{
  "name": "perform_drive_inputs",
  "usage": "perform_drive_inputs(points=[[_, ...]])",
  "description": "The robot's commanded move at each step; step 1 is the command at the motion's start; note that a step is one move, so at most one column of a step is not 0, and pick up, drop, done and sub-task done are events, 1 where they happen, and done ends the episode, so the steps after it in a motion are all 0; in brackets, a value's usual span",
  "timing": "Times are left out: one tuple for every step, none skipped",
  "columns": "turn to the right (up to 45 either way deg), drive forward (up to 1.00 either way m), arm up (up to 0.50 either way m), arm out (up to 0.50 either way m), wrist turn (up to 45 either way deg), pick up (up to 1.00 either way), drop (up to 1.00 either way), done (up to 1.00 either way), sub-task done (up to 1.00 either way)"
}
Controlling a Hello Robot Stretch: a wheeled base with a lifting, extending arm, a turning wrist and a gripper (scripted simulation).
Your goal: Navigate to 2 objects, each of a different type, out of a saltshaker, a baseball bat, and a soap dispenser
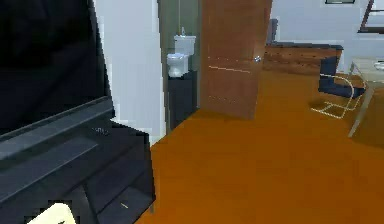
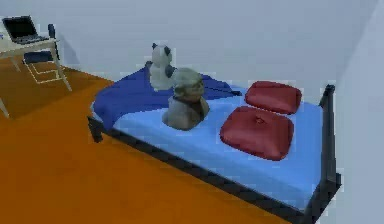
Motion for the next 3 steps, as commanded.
perform_drive_inputs(points=[[-15.0,0.00,0.00,0.00,0.0,0.00,0.00,0.00,0.00],[0.0,0.10,0.00,0.00,0.0,0.00,0.00,0.00,0.00],[-42.0,0.00,0.00,0.00,0.0,0.00,0.00,0.00,0.00]])
